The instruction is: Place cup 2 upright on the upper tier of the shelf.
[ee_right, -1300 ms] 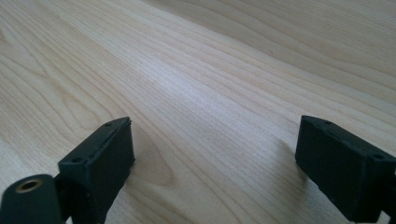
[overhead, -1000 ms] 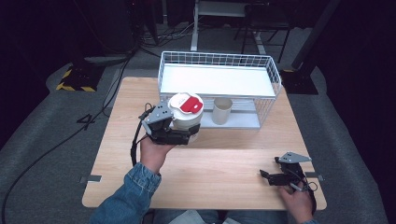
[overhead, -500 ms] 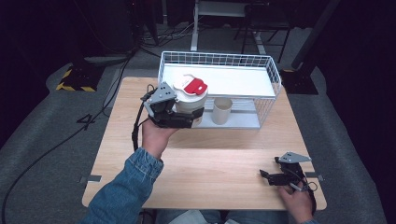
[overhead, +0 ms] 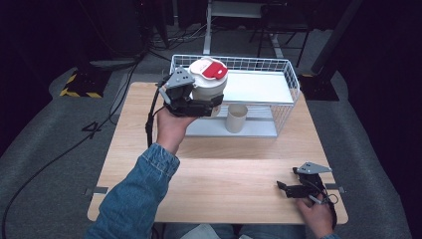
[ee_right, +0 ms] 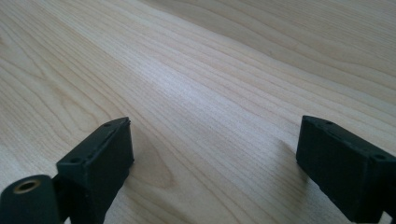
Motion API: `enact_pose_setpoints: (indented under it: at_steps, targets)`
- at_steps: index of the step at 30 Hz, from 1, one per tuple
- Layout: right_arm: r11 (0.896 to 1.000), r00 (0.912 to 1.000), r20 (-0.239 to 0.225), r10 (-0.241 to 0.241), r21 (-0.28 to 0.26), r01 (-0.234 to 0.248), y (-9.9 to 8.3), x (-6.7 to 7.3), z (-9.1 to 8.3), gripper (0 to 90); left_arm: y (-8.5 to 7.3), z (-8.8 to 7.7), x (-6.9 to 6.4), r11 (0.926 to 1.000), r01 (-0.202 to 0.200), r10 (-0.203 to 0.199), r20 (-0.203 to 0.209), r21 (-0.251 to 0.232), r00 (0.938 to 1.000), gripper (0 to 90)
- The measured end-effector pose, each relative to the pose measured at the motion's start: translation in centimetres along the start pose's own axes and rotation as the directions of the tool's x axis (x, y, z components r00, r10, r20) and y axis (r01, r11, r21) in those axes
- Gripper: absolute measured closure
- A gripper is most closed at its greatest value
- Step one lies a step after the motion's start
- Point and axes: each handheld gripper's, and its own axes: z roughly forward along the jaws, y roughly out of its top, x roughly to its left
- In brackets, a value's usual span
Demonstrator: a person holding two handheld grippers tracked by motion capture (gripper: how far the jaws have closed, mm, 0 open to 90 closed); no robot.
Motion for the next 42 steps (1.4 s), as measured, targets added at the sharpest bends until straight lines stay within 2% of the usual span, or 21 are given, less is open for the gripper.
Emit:
enact_pose_setpoints:
  at_steps: [5,17,27,33,42]
  targets:
    - [1.000,1.0000,0.000,0.000,0.000,0.000,0.0,0.0,0.0,11.3,1.5,1.1,0.3,0.9999,-0.007,0.007,-0.019,0.012,0.9998,12.4]
    - [1.000,0.9999,0.012,0.011,0.003,-0.011,0.1,0.2,0.1,10.4,4.1,4.1,1.2,0.9999,-0.008,0.008,-0.044,-0.009,0.9990,12.4]
    - [1.000,0.9998,0.011,0.014,0.002,-0.014,0.1,0.2,0.1,10.4,5.1,6.3,1.9,0.9995,0.013,-0.015,-0.067,-0.027,0.9976,12.4]
    - [1.000,0.9999,0.011,0.011,-0.001,-0.011,0.1,0.1,0.1,10.4,5.1,7.8,2.5,0.9993,0.030,-0.031,-0.072,-0.020,0.9969,12.4]
    - [1.000,0.9999,0.011,0.013,0.000,-0.013,0.1,0.2,0.1,10.4,4.9,9.8,3.0,0.9976,0.056,-0.059,-0.079,-0.040,0.9952,12.4]
